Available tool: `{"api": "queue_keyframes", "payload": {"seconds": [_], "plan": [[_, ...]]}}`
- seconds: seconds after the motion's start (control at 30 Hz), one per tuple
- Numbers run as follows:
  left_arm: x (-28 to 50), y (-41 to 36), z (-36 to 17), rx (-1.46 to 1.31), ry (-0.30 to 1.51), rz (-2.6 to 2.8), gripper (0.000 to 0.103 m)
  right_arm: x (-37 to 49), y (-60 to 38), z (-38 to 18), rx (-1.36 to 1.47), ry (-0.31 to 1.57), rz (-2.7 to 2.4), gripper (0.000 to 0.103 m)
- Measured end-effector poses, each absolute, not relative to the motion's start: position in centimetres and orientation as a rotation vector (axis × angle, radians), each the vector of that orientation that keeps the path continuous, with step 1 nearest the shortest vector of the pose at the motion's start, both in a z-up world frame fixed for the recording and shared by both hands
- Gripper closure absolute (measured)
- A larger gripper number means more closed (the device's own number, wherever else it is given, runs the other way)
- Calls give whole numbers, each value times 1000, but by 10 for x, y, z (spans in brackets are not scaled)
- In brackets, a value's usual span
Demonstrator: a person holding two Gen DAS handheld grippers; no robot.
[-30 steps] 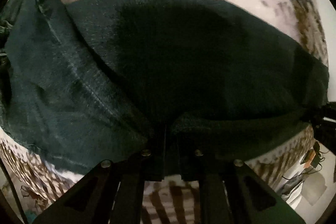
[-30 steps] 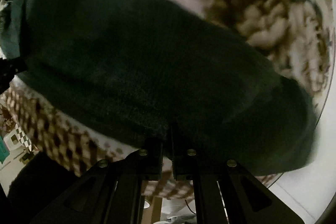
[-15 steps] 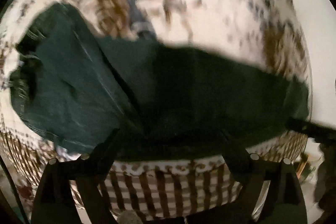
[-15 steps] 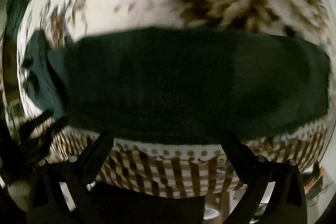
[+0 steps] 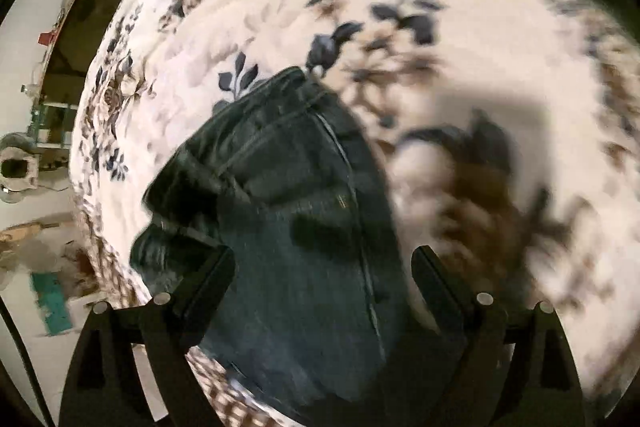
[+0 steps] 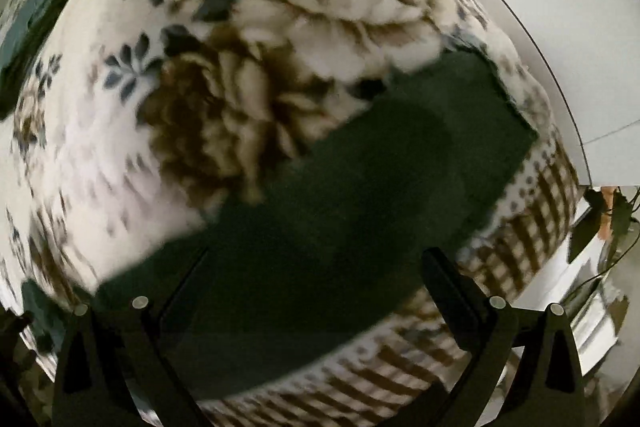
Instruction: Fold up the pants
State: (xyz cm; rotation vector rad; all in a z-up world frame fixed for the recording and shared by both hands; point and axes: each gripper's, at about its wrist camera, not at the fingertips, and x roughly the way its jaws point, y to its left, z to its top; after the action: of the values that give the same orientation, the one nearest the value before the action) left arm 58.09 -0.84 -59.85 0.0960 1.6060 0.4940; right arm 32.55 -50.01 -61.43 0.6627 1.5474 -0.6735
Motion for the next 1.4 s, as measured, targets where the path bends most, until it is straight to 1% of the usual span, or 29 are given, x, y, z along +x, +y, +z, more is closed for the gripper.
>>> {"api": "queue_keyframes", "payload": {"seconds": [0.07,0.1,0.13,0.17,0.2,0.23,0.33,0.43,0.47,0.6,0.67,0.8,0.93,1.0,1.07,1.1,1.13,1.17,1.2,1.23,1.27,1.3,1.37,1.4], "plan": [[594,-2,-619,130,1679,499,13,341,-488,-618,627,1531,-685,0],[598,0,-628,154,1703,483,19,350,-484,-619,603,1526,-693,0],[599,1,-627,166,1711,462,43,359,-480,-621,577,1525,-701,0],[599,0,-632,196,1716,443,56,364,-478,-624,568,1526,-704,0],[597,-1,-633,196,1715,419,72,371,-476,-628,566,1529,-707,0],[595,-1,-633,176,1705,387,82,375,-474,-631,563,1533,-715,0],[578,6,-609,111,1611,353,85,381,-471,-632,559,1529,-720,0],[551,29,-567,-32,1515,303,85,385,-465,-620,540,1513,-703,0],[534,41,-545,-76,1473,287,85,384,-462,-616,537,1508,-697,0],[479,84,-500,-205,1368,322,85,377,-450,-602,523,1491,-654,0],[443,112,-496,-297,1352,379,85,373,-441,-597,506,1501,-630,1],[388,150,-534,-404,1379,488,85,361,-418,-597,472,1523,-552,2],[353,161,-556,-490,1368,523,82,349,-396,-606,464,1547,-443,2],[337,161,-554,-520,1371,556,82,343,-388,-605,505,1526,-371,2],[323,157,-540,-549,1339,564,80,335,-384,-601,535,1502,-330,2],[319,151,-531,-531,1318,568,70,329,-385,-599,564,1486,-310,2],[316,141,-521,-494,1300,570,55,322,-388,-595,596,1468,-297,2],[314,124,-509,-445,1279,550,48,315,-392,-591,623,1452,-292,2],[314,108,-501,-395,1263,536,36,305,-400,-588,651,1434,-290,2],[317,89,-492,-333,1249,517,27,294,-411,-584,670,1414,-299,2],[320,65,-485,-268,1230,491,23,285,-424,-582,673,1401,-320,2],[325,40,-479,-204,1205,467,17,276,-437,-579,676,1383,-346,2],[338,0,-474,-105,1164,401,12,253,-477,-573,690,1331,-425,2],[343,-19,-474,-61,1154,368,12,247,-490,-573,694,1318,-456,2]]}}
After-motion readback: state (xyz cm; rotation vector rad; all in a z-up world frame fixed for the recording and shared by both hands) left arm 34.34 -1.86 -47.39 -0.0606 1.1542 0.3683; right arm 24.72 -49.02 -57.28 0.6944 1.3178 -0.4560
